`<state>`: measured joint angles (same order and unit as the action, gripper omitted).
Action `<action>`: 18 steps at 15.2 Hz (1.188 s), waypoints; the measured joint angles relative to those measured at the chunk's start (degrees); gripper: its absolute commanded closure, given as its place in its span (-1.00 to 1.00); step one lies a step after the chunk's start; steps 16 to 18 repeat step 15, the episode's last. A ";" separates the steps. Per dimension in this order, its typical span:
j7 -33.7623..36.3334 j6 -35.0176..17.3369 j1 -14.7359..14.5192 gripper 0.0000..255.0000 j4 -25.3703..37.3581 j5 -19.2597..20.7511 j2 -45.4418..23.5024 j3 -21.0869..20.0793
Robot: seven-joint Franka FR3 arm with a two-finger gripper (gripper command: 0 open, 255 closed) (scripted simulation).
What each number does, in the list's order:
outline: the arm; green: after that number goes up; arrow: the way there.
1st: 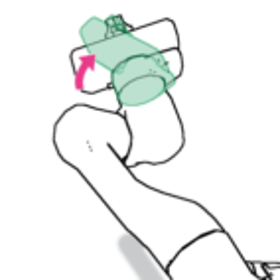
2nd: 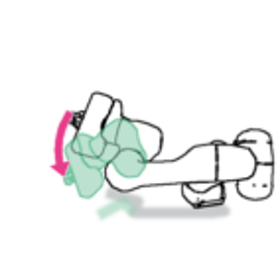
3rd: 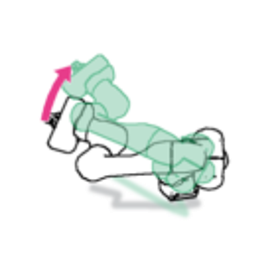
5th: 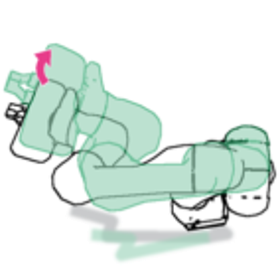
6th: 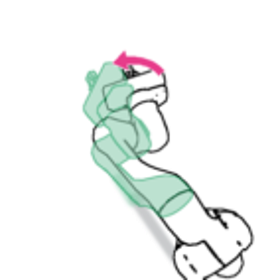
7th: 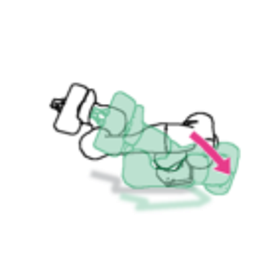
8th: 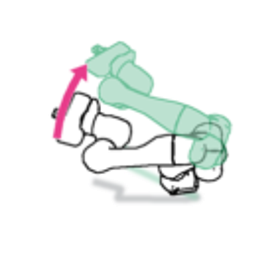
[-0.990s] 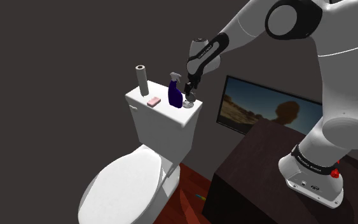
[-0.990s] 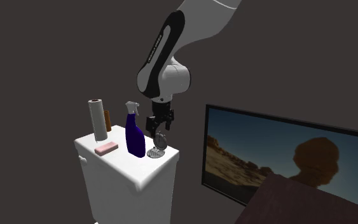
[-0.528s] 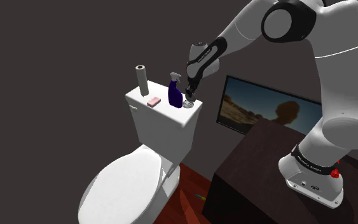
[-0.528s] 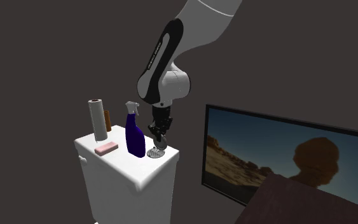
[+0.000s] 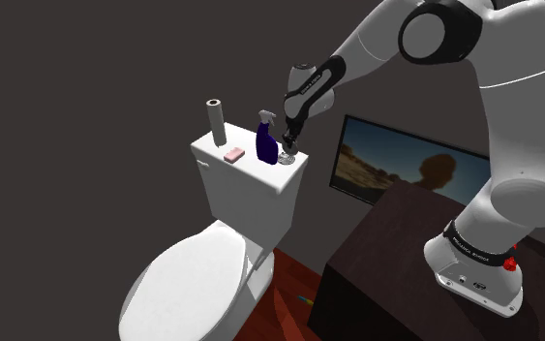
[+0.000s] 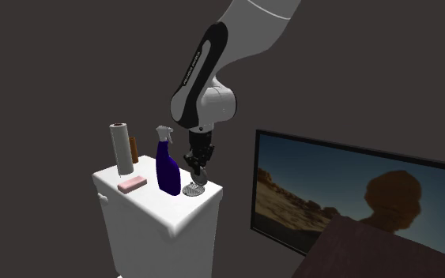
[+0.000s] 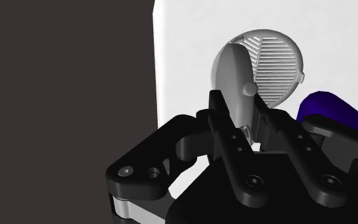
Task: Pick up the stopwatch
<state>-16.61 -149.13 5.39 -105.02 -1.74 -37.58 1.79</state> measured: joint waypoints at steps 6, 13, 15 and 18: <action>0.10 2.66 -0.10 1.00 -0.45 0.13 3.11 0.14; 0.22 6.46 -0.22 1.00 -0.55 0.32 7.01 0.29; 0.24 7.31 -0.23 1.00 -0.48 0.35 7.80 0.32; 0.24 7.31 -0.23 1.00 -0.48 0.35 7.80 0.32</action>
